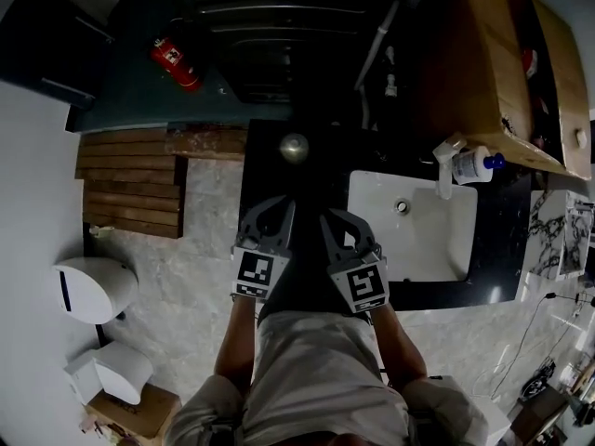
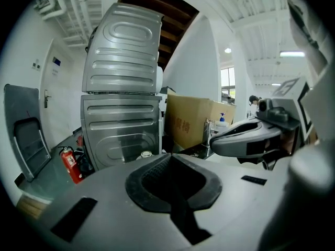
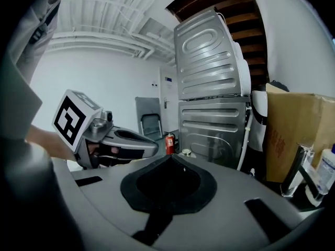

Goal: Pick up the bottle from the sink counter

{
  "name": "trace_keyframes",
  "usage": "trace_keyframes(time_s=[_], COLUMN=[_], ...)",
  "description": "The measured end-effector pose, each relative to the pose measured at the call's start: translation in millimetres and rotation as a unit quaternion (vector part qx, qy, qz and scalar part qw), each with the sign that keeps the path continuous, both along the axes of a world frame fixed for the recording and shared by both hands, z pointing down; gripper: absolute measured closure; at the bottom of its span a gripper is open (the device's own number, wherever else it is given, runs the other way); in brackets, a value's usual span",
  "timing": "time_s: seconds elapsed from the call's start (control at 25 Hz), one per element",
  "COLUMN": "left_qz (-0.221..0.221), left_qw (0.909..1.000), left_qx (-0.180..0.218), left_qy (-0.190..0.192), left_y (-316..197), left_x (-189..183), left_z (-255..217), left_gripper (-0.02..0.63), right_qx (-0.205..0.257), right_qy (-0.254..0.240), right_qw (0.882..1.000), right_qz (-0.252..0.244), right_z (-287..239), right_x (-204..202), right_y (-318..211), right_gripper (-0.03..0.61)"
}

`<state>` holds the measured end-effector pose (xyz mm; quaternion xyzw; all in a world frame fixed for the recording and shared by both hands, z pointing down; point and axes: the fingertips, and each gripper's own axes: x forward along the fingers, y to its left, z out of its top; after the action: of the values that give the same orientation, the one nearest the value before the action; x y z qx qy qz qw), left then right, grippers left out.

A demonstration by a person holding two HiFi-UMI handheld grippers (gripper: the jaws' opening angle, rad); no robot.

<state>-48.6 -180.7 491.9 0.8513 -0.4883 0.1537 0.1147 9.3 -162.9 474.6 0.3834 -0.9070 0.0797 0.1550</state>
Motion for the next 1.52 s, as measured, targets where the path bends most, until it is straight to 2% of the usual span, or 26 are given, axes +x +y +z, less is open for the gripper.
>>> trace_keyframes(time_s=[0.36,1.4,1.44,1.48,1.52], left_qz=[0.014,0.009,0.009,0.009,0.009], left_qw=[0.9998,0.9987,0.9986,0.9984,0.9982], left_qx=[-0.011,-0.048,-0.051,-0.055,-0.059], left_qy=[0.007,-0.01,-0.011,-0.011,-0.011], left_y=[-24.8,-62.4,-63.3,-64.1,-64.9], left_x=[-5.5,-17.1,-17.1,-16.9,-16.7], left_z=[23.6,81.3,83.4,85.7,87.9], left_gripper=[0.612,0.609,0.59,0.504,0.47], right_qx=[-0.016,-0.043,-0.043,-0.043,-0.043], right_qy=[0.008,0.015,0.016,0.016,0.017], right_qw=[1.0,0.999,0.999,0.999,0.999], right_qz=[0.022,0.024,0.024,0.024,0.023], right_z=[23.0,59.3,60.0,60.7,61.5], right_x=[-6.9,-22.1,-22.0,-21.8,-21.6], right_y=[-19.6,-41.0,-41.5,-42.0,-42.5], right_gripper=[0.586,0.586,0.586,0.586,0.586])
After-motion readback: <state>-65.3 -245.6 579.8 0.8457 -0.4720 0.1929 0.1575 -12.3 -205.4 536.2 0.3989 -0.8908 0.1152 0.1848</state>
